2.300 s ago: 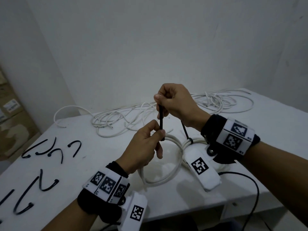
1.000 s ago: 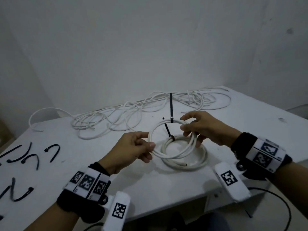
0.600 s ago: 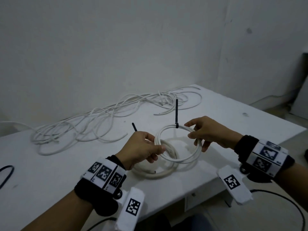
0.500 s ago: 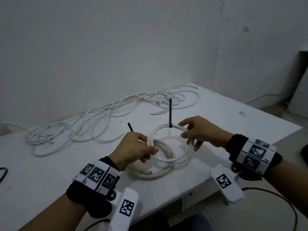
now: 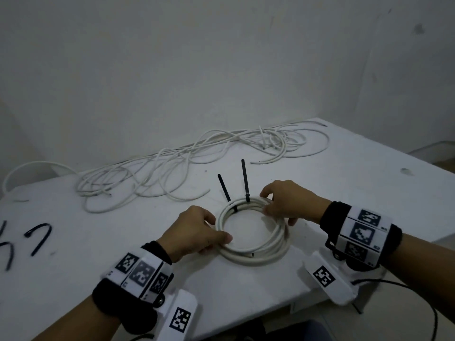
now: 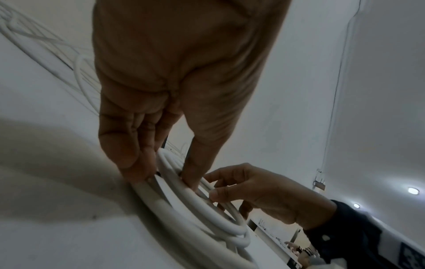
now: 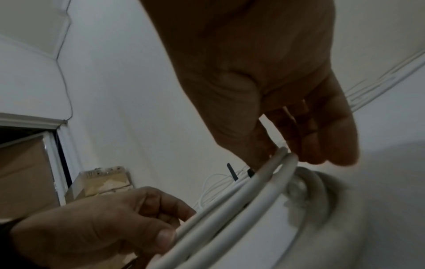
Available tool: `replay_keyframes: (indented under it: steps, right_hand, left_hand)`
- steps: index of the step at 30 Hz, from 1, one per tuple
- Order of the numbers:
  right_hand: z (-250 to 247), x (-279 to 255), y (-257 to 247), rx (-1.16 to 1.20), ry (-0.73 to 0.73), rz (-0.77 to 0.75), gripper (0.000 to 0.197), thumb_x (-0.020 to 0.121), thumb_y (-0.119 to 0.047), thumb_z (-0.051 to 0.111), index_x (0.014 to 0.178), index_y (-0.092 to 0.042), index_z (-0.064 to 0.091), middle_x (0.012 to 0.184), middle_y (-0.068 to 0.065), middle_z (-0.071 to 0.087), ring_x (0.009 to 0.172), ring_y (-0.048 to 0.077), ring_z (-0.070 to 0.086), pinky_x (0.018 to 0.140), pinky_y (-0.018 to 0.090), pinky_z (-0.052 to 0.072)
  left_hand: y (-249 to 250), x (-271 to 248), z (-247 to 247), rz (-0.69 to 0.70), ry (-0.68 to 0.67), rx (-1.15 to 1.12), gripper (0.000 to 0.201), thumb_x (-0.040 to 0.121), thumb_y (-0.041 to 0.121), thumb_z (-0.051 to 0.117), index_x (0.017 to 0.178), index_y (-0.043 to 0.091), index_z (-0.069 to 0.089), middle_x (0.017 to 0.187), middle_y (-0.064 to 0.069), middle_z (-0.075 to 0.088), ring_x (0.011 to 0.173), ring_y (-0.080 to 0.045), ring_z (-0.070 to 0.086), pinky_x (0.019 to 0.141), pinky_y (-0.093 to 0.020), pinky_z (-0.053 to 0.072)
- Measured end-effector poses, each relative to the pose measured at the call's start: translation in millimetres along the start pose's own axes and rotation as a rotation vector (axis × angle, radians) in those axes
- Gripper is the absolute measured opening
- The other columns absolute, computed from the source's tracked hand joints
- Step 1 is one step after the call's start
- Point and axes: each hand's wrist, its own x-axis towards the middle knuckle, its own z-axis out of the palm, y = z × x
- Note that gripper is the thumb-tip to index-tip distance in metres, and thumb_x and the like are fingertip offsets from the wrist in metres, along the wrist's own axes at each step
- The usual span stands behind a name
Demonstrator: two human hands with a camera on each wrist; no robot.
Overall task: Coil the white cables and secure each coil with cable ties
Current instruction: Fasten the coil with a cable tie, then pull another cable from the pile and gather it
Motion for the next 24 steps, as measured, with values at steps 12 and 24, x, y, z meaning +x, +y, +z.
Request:
replay_keyframes:
  steps: [12, 24]
  right_hand:
    - [-55.5, 36.6, 12.8, 0.12, 0.119, -0.003, 0.029, 0.088, -0.033, 0.064, 0.109, -0.015, 0.06, 0.092, 0.008, 0.064, 0.073, 0.017, 0.063, 0.054, 0.033, 0.058]
    - [-94.1, 211.0, 22.6, 0.115, 0.236, 0.151, 0.032, 0.087, -0.027, 0.066, 0.074, -0.005, 0.048, 0.064, 0.009, 0.051, 0.05, 0.019, 0.046, 0.041, 0.023, 0.036]
  left_hand:
    - [37.6, 49.0, -51.9, 0.199, 0.255, 0.23, 0.035, 0.083, 0.05, 0.067, 0.091, 0.016, 0.067, 0.082, -0.002, 0.071, 0.072, -0.014, 0.064, 0.058, -0.022, 0.043]
    - [47.9, 169.6, -85.0, 0.277, 0.309, 0.485, 0.033, 0.083, 0.045, 0.069, 0.1, 0.019, 0.06, 0.086, 0.003, 0.057, 0.085, -0.018, 0.057, 0.08, -0.032, 0.048]
